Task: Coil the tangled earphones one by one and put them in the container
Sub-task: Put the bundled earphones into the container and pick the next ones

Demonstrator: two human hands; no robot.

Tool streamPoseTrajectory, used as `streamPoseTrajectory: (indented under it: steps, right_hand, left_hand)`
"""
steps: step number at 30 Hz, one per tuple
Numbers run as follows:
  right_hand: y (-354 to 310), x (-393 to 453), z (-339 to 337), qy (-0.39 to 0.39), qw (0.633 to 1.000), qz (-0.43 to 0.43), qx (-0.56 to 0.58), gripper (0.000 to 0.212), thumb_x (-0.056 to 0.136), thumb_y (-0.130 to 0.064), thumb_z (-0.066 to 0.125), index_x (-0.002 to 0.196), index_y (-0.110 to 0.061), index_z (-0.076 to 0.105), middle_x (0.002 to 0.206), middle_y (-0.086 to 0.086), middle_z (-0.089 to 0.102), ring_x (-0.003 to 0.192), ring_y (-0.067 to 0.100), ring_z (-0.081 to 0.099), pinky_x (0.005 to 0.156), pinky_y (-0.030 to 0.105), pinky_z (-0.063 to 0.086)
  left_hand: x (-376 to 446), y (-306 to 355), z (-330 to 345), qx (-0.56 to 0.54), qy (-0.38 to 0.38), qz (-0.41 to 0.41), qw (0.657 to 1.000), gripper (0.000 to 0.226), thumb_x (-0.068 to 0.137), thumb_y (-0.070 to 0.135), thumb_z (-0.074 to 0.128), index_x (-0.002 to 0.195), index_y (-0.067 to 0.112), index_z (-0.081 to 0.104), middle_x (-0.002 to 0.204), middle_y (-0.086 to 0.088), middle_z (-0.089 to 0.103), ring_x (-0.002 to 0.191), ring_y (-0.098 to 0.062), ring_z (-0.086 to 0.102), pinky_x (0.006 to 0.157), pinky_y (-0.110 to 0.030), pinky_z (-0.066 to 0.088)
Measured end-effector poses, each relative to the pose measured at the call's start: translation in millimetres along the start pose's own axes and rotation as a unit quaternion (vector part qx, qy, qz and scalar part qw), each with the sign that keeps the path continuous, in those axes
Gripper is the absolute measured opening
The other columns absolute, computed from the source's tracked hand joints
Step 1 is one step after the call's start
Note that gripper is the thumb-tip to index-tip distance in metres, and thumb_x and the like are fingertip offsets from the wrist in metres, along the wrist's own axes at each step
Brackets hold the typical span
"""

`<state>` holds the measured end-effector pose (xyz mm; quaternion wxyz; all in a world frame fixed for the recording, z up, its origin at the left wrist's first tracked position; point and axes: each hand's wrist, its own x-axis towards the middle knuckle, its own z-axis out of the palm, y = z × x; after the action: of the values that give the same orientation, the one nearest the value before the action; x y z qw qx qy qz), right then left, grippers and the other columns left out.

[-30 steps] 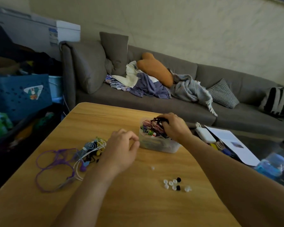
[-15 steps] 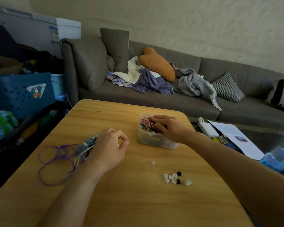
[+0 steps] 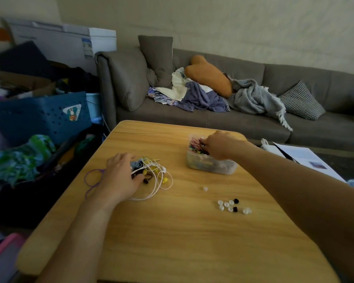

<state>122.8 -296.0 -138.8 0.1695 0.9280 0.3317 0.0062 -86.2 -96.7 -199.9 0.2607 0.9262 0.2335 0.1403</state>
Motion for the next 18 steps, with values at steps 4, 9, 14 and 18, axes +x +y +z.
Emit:
streamPoseTrajectory:
  steps: [4, 9, 14, 18]
  right_hand:
    - [-24.5, -14.6, -29.8, 0.139, 0.990, 0.029, 0.025, 0.037, 0.097, -0.026, 0.051, 0.132, -0.017, 0.053, 0.132, 0.013, 0.050, 0.124, 0.034, 0.041, 0.101, 0.048, 0.036]
    - [-96.8, -34.7, -39.7, 0.205, 0.927, -0.070, 0.306, 0.024, 0.095, -0.017, 0.052, 0.114, -0.017, 0.068, 0.112, 0.002, 0.069, 0.095, 0.015, 0.062, 0.090, 0.036, 0.055]
    - [-156.2, -32.1, -10.4, 0.107, 0.925, -0.119, 0.344, 0.035, 0.097, -0.029, 0.058, 0.131, -0.021, 0.059, 0.124, 0.004, 0.059, 0.109, 0.018, 0.057, 0.086, 0.024, 0.044]
    - [-177.3, -23.0, 13.5, 0.145, 0.945, -0.148, 0.254, 0.041, 0.101, -0.028, 0.050, 0.142, -0.031, 0.050, 0.124, 0.006, 0.050, 0.113, 0.025, 0.043, 0.097, 0.036, 0.041]
  left_hand:
    - [-5.8, -5.7, -7.9, 0.002, 0.021, -0.004, 1.000, 0.057, 0.087, 0.031, 0.069, 0.137, 0.018, 0.046, 0.139, -0.004, 0.045, 0.132, -0.025, 0.035, 0.103, -0.037, 0.036]
    - [-8.2, -21.5, -12.0, 0.008, -0.009, -0.053, 0.999, 0.048, 0.083, 0.044, 0.070, 0.124, 0.023, 0.057, 0.118, 0.000, 0.061, 0.103, -0.029, 0.061, 0.082, -0.044, 0.056]
    - [-4.4, -27.4, -11.1, -0.016, 0.002, -0.075, 0.997, 0.023, 0.095, 0.045, 0.049, 0.107, 0.027, 0.057, 0.092, 0.002, 0.067, 0.079, -0.025, 0.070, 0.066, -0.041, 0.058]
    - [0.7, -30.7, -6.8, 0.039, 0.004, -0.061, 0.997, 0.027, 0.093, 0.042, 0.056, 0.115, 0.026, 0.061, 0.108, 0.000, 0.068, 0.103, -0.025, 0.061, 0.090, -0.043, 0.051]
